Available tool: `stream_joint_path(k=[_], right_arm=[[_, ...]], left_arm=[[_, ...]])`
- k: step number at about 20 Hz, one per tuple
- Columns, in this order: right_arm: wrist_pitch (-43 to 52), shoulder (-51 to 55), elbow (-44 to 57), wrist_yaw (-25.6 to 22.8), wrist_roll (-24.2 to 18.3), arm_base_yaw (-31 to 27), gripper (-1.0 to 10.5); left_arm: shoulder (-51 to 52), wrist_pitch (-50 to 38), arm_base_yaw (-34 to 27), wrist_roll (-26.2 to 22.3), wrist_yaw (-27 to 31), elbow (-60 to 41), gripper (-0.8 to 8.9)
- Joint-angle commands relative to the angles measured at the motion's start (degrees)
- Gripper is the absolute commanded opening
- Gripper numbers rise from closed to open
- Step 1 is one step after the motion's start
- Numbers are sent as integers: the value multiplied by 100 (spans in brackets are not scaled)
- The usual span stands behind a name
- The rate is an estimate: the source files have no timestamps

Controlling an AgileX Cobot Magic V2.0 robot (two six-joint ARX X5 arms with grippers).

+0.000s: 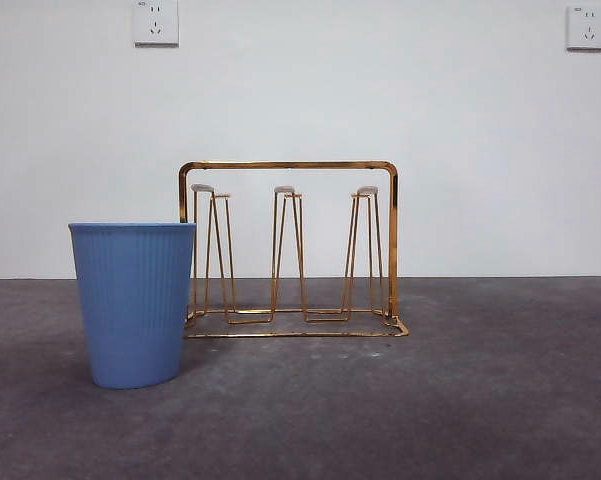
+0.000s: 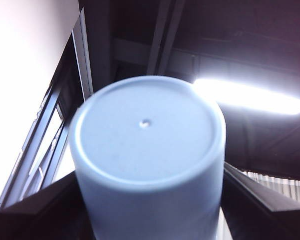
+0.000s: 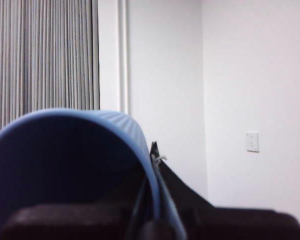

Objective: Pick up cup 1,put cup 1 in the cup rack,pick up cup 2,put cup 2 in the cup rack

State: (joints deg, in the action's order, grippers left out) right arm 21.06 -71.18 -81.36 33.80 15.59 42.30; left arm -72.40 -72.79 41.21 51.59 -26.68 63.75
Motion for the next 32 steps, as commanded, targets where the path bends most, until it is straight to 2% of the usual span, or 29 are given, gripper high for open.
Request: stream_joint_path(k=[1, 2, 4, 6, 8, 10, 11, 14, 16, 18, 22, 27, 32], right_arm=[[-15, 35, 24, 79, 87, 11, 224], [-76, 87, 24, 79, 85, 7, 261], [-450, 254, 24, 50, -2, -20, 260], [-1080, 516, 24, -37, -297, -122, 259], [-2020, 874, 24, -192, -822, -205, 257], [-3202, 1325, 24, -702, -1443, -225, 257], [-3801, 1565, 24, -1139, -1709, -225, 256], [-5311, 2238, 24, -2498, -2295, -225, 252], [-5995, 2603, 24, -3185, -2334, -225, 252], [-6417, 2944, 24, -3637, -2334, -225, 252], [-6625, 3239, 24, -3956, -2334, -225, 252], [-6767, 3324, 24, -3965, -2334, -225, 252], [-7034, 3303, 24, -3965, -2334, -225, 252]], left_arm=[[22, -17, -4, 92, -33, 11, -8], [33, -15, -4, 90, -33, 11, -8], [66, -13, -26, 90, -39, 11, -8], [94, -4, -87, 92, -55, 11, -8], [131, 160, -142, 87, -79, 11, -8], [197, 595, -208, 37, -168, 11, -8], [232, 876, -225, -61, -190, 11, -8], [369, 2240, -179, -828, -92, 11, -7], [450, 3501, 44, -1537, 352, 11, -7], [452, 4647, 466, -2260, 1115, 11, -6], [334, 5759, 1113, -3040, 2566, 11, -7], [66, 6310, 1720, -3453, 4205, 13, -6], [-323, 6439, 1893, -3585, 4920, 70, -6]])
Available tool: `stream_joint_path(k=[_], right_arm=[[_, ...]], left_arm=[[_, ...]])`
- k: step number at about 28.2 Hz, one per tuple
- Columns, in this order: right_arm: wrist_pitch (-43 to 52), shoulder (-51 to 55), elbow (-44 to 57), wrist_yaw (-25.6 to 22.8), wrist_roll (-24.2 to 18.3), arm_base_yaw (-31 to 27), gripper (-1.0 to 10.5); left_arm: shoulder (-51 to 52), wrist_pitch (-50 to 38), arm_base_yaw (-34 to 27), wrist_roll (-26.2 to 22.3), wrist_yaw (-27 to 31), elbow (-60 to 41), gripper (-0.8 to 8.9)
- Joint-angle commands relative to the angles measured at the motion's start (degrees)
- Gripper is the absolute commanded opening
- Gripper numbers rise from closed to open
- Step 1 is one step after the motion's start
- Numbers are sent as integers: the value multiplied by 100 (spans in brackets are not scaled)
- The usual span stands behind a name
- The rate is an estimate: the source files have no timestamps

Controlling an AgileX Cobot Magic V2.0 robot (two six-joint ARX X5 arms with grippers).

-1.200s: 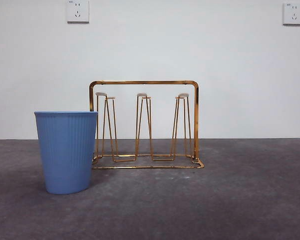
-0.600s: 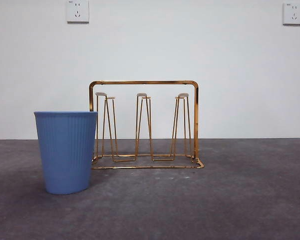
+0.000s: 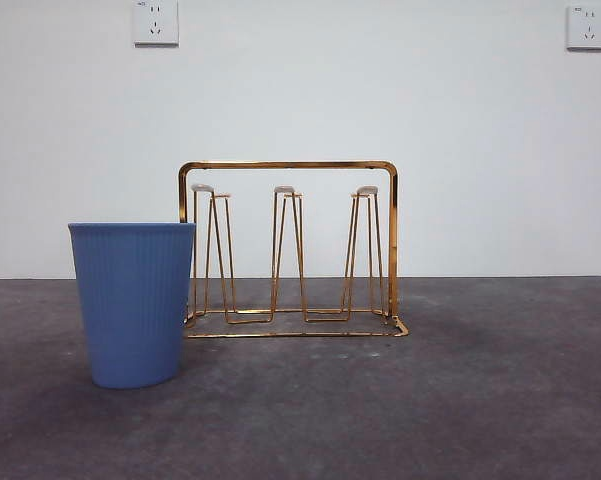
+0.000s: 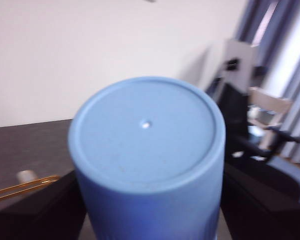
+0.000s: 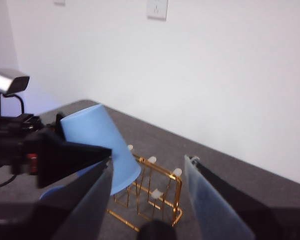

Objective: Pick up cup 1,put cup 1 in the cup rack,pick up cup 2,put cup 2 in the cup rack

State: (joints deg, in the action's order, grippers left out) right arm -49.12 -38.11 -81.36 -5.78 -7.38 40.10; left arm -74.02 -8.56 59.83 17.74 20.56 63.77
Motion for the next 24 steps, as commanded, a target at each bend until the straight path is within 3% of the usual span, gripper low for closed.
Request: stream_joint_path(k=[1, 13, 24], right_arm=[[-33, -2, 24, -7, -37, -4, 252], [-170, -2, 24, -7, -37, -2, 252], [-273, -2, 24, -26, -85, -2, 252]], left_arm=[[-264, 59, 39, -199, 262, 111, -6], [-1838, 1281, -44, -828, 1279, 1766, -6], [-2267, 1318, -590, -439, 1231, 1934, -6]])
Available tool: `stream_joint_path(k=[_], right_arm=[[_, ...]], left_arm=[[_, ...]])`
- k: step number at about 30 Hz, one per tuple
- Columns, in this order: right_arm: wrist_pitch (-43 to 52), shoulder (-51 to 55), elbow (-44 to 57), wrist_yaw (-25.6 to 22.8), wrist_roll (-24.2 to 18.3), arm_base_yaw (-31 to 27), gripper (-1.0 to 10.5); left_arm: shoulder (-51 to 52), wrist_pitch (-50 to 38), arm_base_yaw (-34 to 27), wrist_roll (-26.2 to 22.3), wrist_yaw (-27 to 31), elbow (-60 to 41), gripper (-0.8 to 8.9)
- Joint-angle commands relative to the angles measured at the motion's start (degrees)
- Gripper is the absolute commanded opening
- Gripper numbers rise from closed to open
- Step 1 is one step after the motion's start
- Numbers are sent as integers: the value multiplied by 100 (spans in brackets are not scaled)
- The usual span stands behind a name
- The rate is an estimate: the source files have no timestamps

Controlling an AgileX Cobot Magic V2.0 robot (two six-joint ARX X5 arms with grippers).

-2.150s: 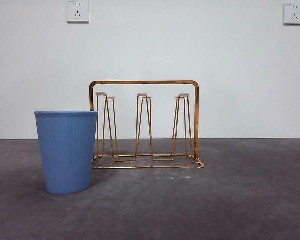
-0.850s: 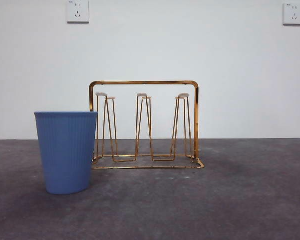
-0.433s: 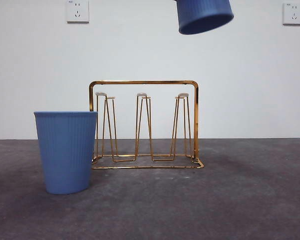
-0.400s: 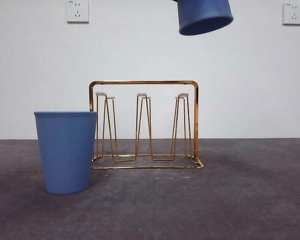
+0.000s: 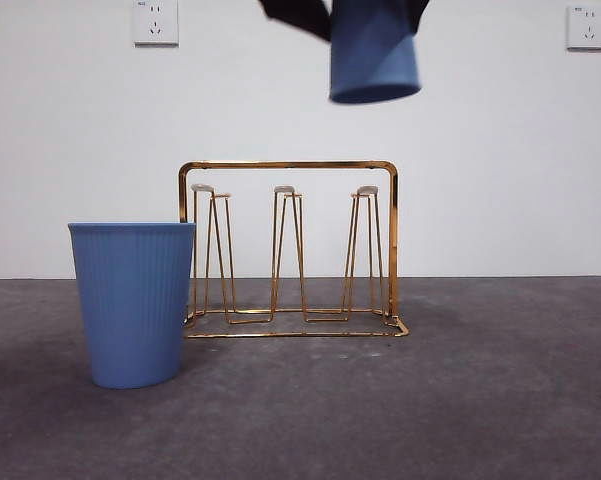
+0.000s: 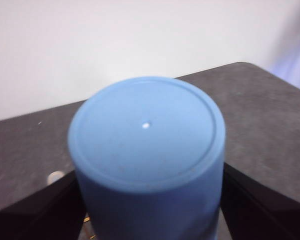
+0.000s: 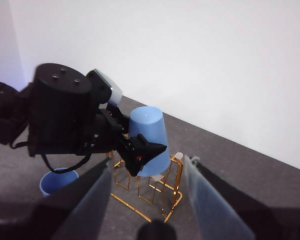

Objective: Pick up cup 1,put cup 1 in the cup rack,pick up cup 2,put cup 2 in the cup rack

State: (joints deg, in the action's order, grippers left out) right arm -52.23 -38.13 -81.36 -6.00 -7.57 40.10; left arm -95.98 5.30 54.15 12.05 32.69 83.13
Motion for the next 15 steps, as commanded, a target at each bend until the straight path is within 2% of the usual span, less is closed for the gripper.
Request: stream_joint_path(k=[1, 15], right_arm=[[39, 0, 24, -4, -66, -2, 252], [31, 0, 24, -2, -151, -2, 251]], left_arm=[[-83, -81, -44, 146, -15, -4, -6], [-684, -328, -70, 444, 164, -4, -6]])
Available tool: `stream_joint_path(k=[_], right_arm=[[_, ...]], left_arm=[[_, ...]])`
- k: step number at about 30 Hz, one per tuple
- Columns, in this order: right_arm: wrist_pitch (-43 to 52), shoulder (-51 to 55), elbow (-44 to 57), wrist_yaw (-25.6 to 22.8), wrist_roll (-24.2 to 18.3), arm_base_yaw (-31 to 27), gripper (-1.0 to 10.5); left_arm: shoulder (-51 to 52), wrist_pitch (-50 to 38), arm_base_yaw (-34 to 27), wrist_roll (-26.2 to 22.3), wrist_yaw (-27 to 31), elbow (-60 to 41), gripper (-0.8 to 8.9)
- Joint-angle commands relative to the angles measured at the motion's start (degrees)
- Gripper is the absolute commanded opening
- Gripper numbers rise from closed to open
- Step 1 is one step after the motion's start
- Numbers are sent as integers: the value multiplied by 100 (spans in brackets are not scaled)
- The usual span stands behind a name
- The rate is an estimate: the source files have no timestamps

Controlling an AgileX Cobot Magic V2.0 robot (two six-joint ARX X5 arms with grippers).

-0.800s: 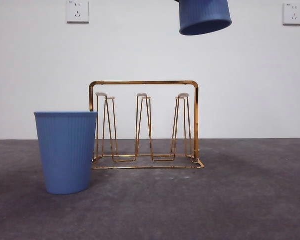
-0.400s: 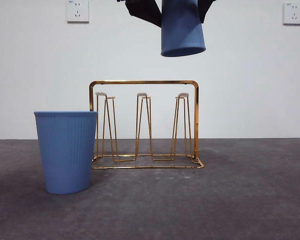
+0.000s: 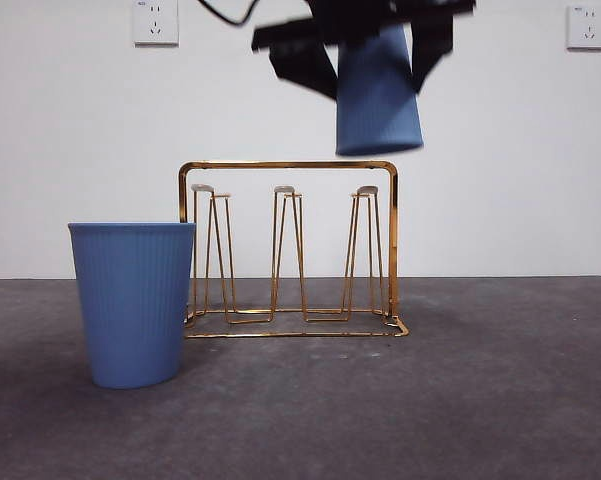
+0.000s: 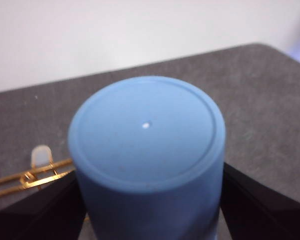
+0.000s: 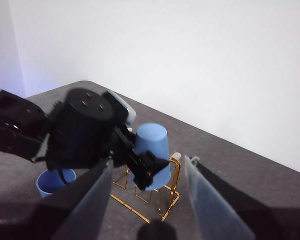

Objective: Pick up cup 1,put cup 1 in the cup rack,pick up cup 2,put cup 2 in the cup rack

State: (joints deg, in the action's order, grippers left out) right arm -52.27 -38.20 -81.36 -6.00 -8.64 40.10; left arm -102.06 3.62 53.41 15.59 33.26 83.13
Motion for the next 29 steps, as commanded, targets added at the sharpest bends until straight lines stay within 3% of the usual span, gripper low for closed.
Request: stream_joint_path(k=[1, 11, 29], right_arm=[[31, 7, 24, -2, -44, -2, 251], [-50, 7, 24, -2, -63, -2, 250], [-179, 7, 24, 0, -105, -2, 249]], left_arm=[[-111, -188, 4, 101, 133, -2, -6], [-273, -236, -26, 511, 280, -4, -6], [-702, -133, -72, 824, 385, -4, -7]])
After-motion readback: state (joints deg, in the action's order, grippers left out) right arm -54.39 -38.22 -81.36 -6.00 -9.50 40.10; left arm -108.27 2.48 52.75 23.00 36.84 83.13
